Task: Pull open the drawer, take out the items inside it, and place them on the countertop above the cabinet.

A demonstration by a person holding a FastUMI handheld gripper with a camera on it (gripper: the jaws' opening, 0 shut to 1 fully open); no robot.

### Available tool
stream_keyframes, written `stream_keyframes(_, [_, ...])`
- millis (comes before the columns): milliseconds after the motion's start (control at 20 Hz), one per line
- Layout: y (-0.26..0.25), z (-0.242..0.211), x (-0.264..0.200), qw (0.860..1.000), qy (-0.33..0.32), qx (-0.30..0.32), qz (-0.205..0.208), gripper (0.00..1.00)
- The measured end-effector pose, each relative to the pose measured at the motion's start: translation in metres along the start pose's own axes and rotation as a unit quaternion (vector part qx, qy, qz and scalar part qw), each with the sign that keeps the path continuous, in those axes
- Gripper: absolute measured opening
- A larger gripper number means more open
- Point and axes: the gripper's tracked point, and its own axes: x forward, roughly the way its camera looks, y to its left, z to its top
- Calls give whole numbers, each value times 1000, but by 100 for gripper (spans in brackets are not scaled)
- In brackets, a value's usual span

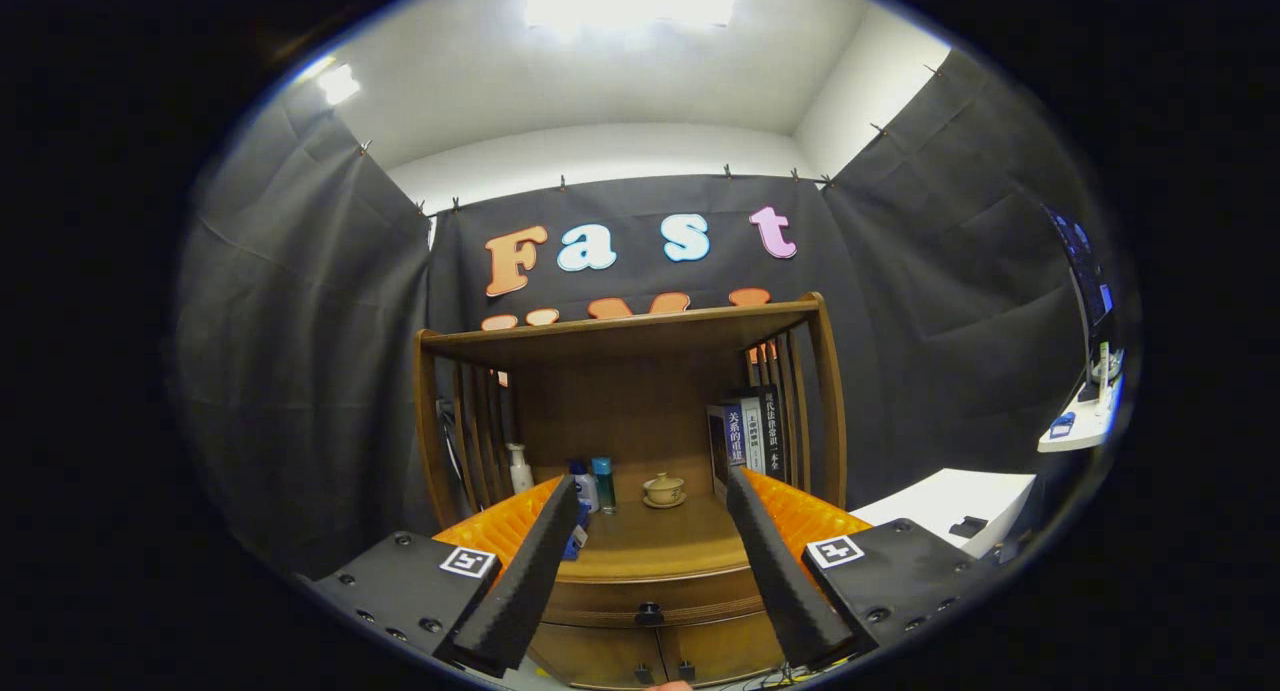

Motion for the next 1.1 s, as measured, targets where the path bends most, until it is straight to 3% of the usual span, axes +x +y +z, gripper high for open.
stream_keyframes(800, [28,-37,15,999,34,0,30,97])
stream_keyframes(1100, [31,-79,58,999,26,0,43,97])
